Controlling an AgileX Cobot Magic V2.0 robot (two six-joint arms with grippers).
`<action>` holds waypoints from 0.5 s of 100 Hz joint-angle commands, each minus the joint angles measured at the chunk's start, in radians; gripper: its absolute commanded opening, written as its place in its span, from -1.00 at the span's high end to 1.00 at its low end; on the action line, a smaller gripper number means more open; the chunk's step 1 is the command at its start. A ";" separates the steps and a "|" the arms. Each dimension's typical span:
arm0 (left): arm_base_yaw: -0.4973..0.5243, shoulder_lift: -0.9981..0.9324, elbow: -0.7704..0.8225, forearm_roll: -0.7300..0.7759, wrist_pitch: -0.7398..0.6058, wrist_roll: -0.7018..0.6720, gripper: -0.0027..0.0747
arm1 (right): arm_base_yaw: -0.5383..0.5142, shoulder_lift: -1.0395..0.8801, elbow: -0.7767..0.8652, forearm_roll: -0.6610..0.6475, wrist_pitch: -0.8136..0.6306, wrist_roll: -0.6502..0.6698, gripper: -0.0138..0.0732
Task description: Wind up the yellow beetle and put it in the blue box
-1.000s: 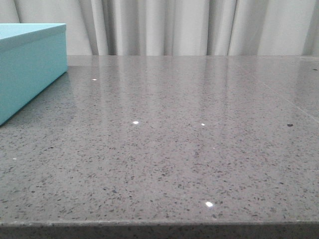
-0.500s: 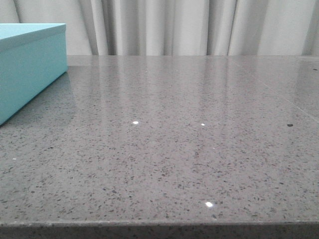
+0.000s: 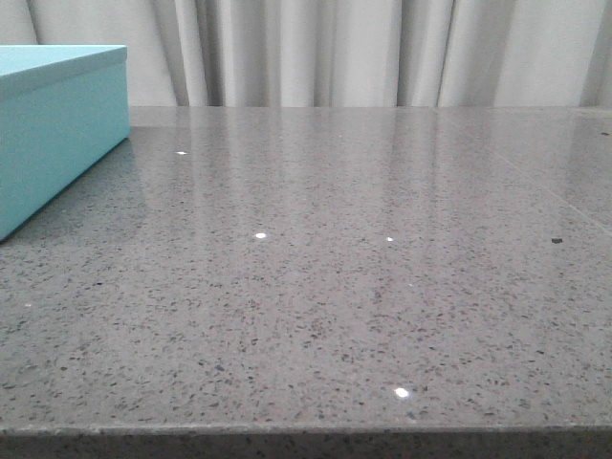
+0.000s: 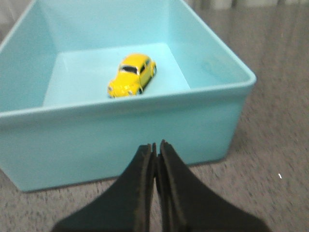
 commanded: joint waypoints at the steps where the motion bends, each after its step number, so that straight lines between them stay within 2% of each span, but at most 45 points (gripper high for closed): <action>1: 0.000 -0.012 0.062 -0.003 -0.312 -0.013 0.98 | 0.000 0.007 -0.027 -0.020 -0.084 -0.005 0.84; 7: 0.000 -0.035 0.117 -0.002 -0.400 -0.013 0.98 | 0.000 0.007 -0.027 -0.020 -0.084 -0.005 0.84; 16: 0.002 -0.086 0.176 -0.001 -0.452 -0.013 0.98 | 0.000 0.007 -0.027 -0.020 -0.084 -0.005 0.84; 47: 0.071 -0.237 0.328 0.023 -0.514 -0.015 0.98 | 0.000 0.007 -0.027 -0.020 -0.084 -0.005 0.84; 50: 0.071 -0.235 0.326 0.025 -0.485 -0.015 0.98 | 0.000 0.007 -0.027 -0.020 -0.084 -0.005 0.84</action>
